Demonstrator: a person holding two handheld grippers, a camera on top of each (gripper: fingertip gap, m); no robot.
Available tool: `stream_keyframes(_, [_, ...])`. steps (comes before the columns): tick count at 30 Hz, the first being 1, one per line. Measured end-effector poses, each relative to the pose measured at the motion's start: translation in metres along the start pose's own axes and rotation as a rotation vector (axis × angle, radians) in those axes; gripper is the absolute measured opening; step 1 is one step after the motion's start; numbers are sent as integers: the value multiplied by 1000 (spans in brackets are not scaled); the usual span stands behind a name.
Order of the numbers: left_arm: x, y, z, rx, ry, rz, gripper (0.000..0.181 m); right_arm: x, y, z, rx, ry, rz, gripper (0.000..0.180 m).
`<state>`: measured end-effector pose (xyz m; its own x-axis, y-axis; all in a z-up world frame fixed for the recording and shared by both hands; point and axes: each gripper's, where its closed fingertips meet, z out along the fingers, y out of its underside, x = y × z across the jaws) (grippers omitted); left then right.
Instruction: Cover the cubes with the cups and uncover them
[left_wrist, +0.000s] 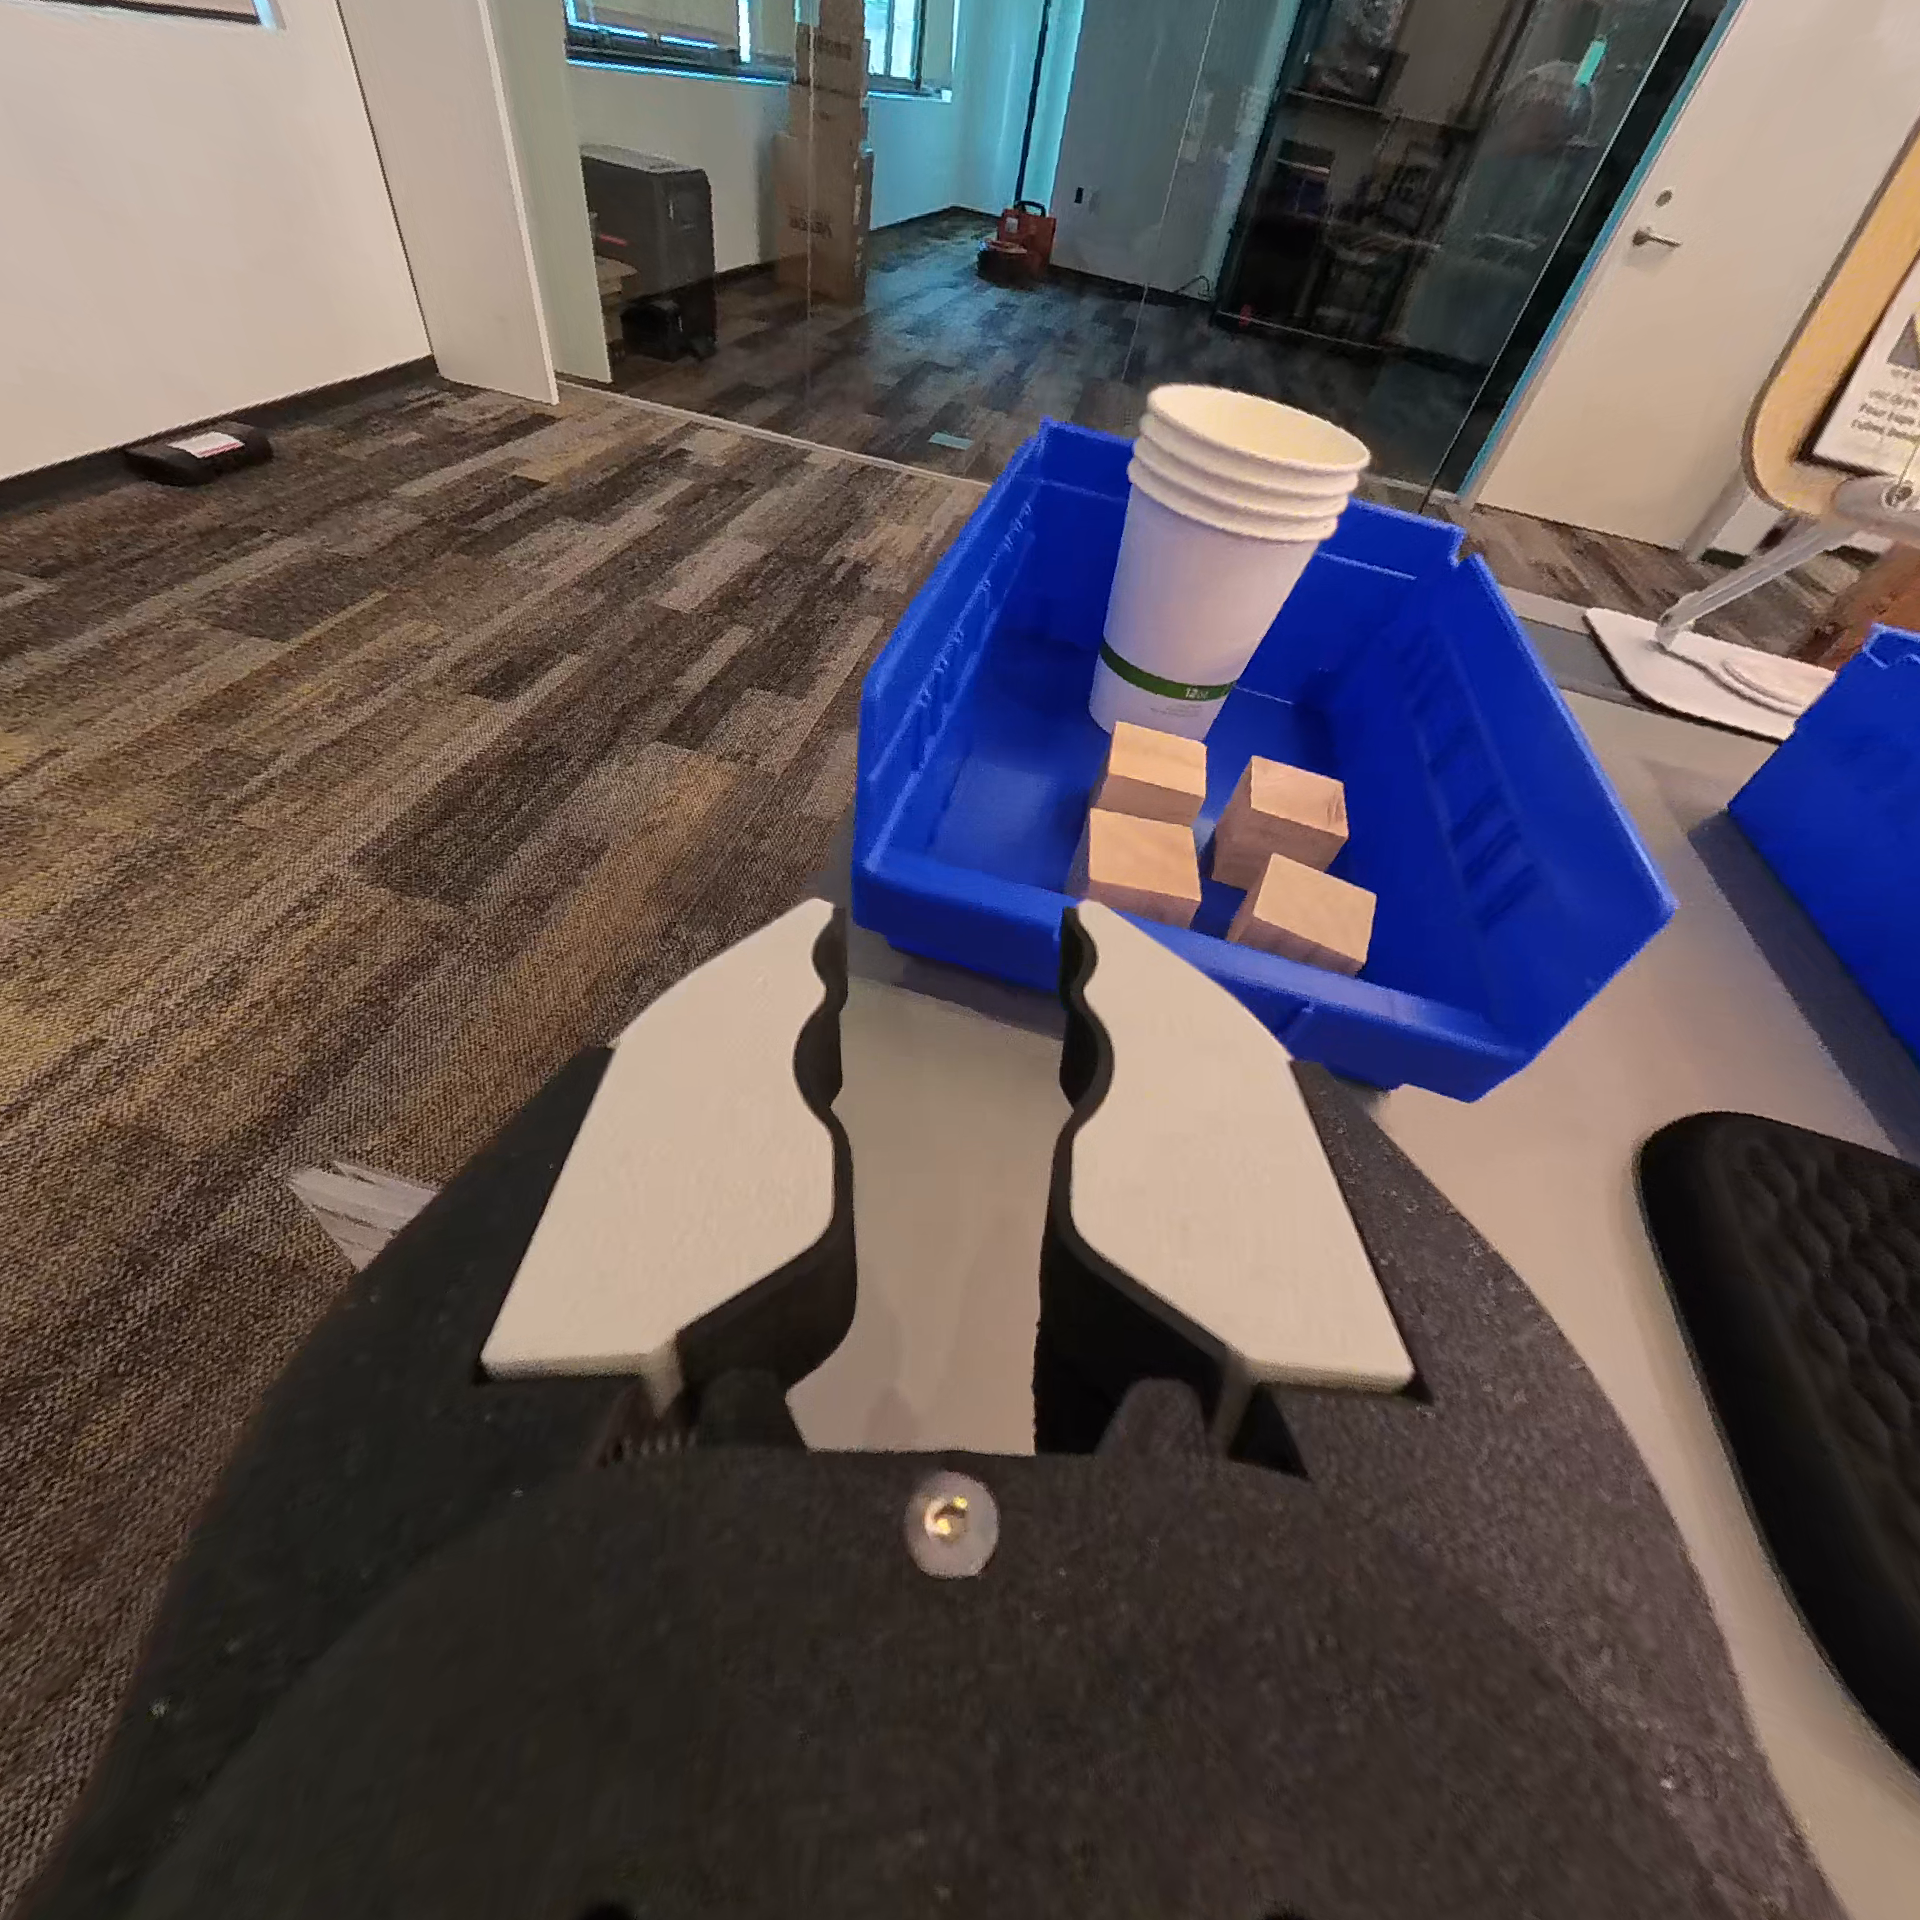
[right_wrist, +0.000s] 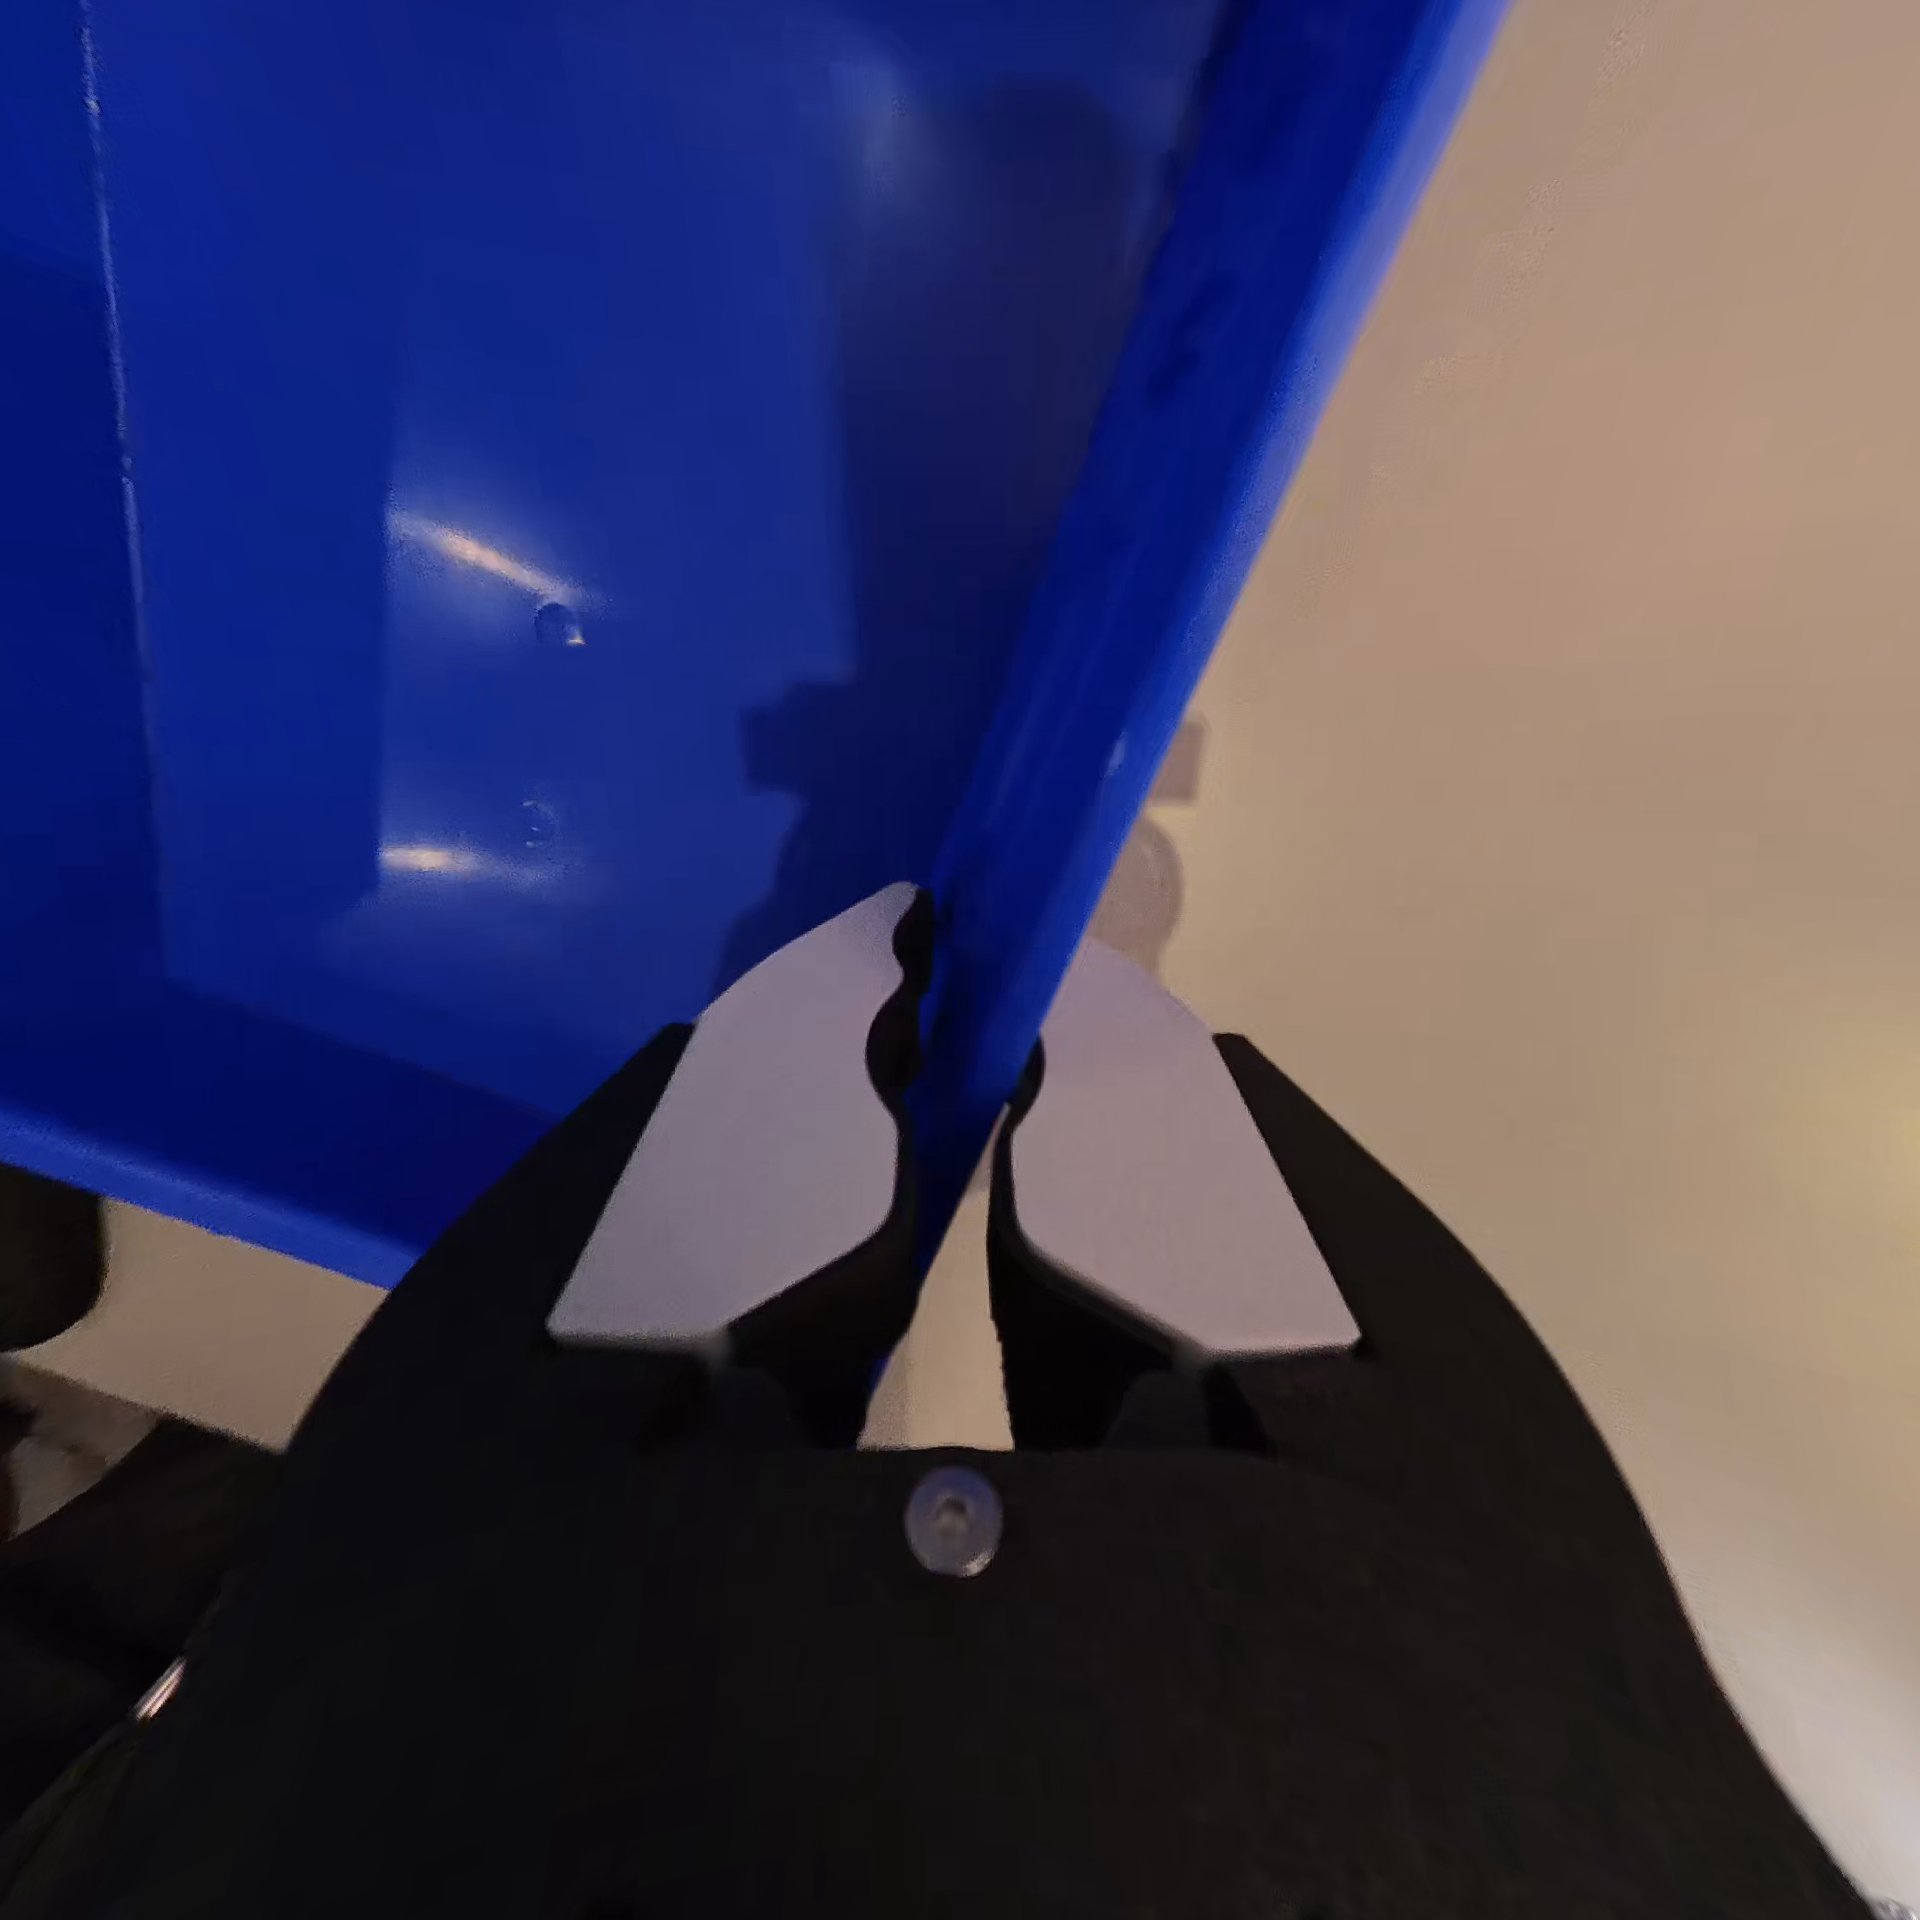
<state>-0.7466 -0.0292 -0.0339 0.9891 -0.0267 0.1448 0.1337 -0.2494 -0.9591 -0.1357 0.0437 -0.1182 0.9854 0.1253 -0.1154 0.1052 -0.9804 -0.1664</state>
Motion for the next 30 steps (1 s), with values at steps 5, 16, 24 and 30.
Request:
stream_keyframes(5, [13,3,0,-21,16,29,38,20,-4,-4,3,-49,13,6])
stream_keyframes(16, [42,1,0,-63,50,67,37,112,19,-25,6,-78,62,5])
stream_keyframes(24, [50,0,-2,-78,30,79,36,231,74,-52,-2,-55,134,5])
stream_keyframes(30, [60,-5,-3,-81,5,105,36,321,129,-73,3,-17,286,5])
